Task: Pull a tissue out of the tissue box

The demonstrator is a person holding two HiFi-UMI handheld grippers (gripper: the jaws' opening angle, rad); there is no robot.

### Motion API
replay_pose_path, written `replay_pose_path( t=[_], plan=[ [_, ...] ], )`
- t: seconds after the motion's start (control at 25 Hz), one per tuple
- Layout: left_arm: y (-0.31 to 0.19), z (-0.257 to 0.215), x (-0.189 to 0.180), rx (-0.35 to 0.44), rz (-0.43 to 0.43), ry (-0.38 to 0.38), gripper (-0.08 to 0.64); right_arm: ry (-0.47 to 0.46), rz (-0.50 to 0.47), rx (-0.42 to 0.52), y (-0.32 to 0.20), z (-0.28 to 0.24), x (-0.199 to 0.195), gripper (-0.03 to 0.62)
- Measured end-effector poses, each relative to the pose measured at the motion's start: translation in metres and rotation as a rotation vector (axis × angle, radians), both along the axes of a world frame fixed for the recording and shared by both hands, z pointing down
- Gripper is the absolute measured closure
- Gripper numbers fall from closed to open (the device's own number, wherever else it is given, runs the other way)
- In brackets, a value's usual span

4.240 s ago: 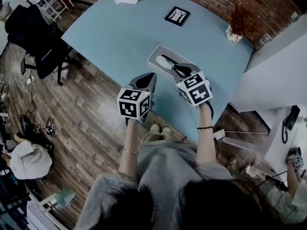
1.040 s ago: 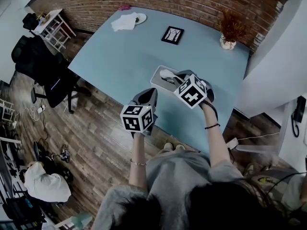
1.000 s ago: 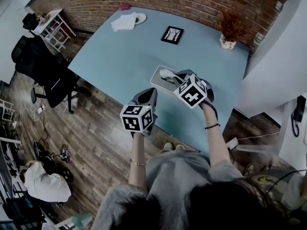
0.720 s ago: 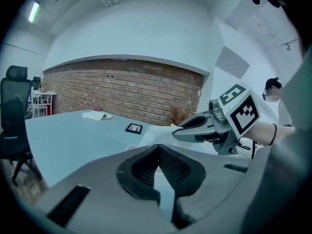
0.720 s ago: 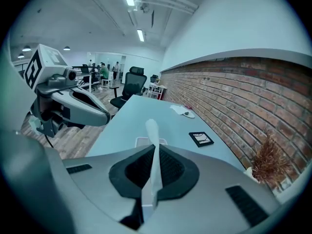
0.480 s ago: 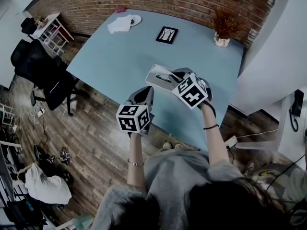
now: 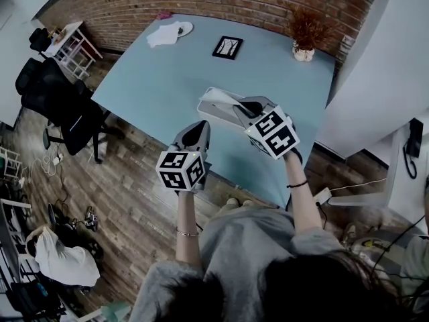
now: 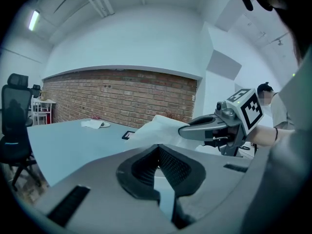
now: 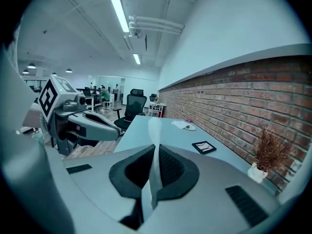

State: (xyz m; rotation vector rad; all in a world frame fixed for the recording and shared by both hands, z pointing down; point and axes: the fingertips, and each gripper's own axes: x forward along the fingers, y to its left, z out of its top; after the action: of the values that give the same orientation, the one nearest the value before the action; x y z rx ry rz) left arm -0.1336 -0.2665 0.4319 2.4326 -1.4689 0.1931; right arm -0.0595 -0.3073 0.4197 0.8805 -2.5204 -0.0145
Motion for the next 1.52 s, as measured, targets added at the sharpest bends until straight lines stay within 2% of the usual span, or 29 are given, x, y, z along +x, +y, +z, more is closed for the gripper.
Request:
replay_pose_path(
  t=[0.64, 1.04, 1.52],
  plan=[
    [0.042, -0.006, 0.012, 0.084, 0.012, 0.005, 0.557, -0.188, -0.043, 0.022, 0.054, -0.006, 0.008, 0.591],
    [0.049, -0.003, 0.013, 0.084, 0.028, 0.009, 0.557, -0.225, -0.028, 0.031, 0.066, -0.004, 0.01, 0.592],
    [0.046, -0.002, 0.011, 0.079, 0.02, -0.002, 0.557, -0.244, -0.062, 0.043, 0.069, -0.004, 0.005, 0.592]
  ],
)
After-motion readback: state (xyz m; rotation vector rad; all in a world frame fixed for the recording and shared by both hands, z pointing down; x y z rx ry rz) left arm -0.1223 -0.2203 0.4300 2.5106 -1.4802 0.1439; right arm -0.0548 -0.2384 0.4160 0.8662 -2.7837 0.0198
